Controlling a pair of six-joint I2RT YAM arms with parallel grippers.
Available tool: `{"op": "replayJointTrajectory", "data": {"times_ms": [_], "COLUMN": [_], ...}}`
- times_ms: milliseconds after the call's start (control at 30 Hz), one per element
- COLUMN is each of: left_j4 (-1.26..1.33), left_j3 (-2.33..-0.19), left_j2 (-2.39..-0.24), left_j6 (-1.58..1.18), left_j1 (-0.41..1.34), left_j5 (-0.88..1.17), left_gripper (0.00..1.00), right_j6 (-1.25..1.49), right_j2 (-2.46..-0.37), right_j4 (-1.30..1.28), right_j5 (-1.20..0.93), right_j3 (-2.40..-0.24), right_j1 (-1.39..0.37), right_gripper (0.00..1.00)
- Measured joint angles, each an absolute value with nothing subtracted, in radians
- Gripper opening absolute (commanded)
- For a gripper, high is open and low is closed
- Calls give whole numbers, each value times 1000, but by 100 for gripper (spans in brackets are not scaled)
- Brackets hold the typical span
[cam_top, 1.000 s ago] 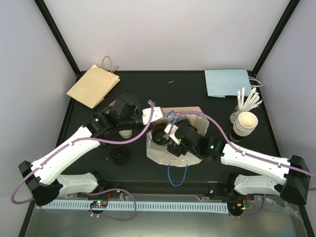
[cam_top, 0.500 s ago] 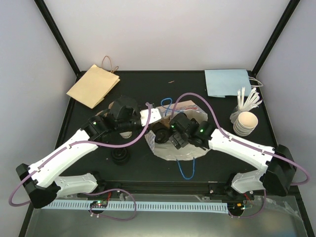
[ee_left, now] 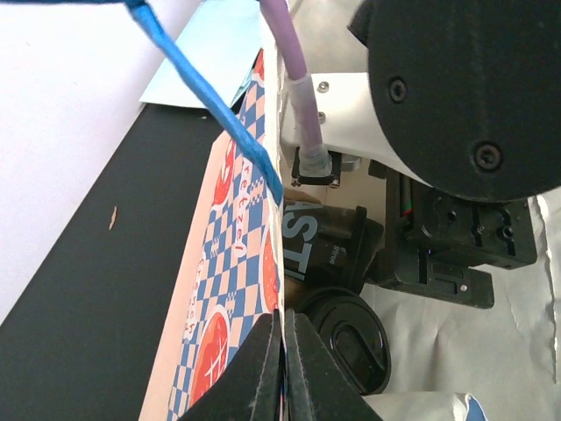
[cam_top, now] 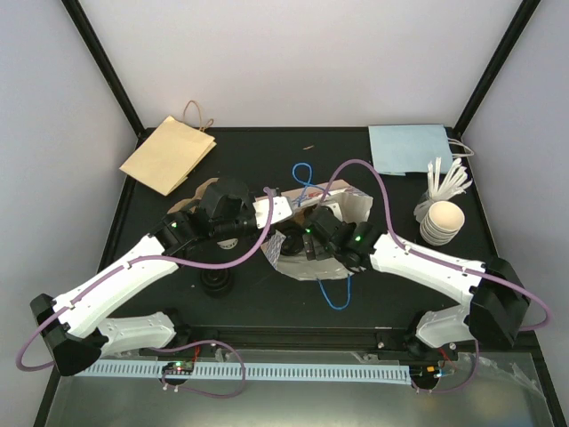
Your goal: Pack the takeout coffee
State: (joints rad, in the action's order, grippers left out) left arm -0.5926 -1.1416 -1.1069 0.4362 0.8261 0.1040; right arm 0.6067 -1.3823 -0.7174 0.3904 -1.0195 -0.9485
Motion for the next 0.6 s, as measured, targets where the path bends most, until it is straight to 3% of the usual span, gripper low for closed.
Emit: {"op": "replayJointTrajectory", "data": {"times_ms": [600], "left_j4": [-529], "left_j3": [-1134], "left_j2": [-1099], "left_j6": [408], "left_j1": [841], "left_j5": [129], "left_gripper": [3], "right_j6": [698], "right_j2": [-1404], "right_j4": [-418], "right_j5": [491], "right_j3": [-863], "right_j1": [-947], "right_gripper": [92]}}
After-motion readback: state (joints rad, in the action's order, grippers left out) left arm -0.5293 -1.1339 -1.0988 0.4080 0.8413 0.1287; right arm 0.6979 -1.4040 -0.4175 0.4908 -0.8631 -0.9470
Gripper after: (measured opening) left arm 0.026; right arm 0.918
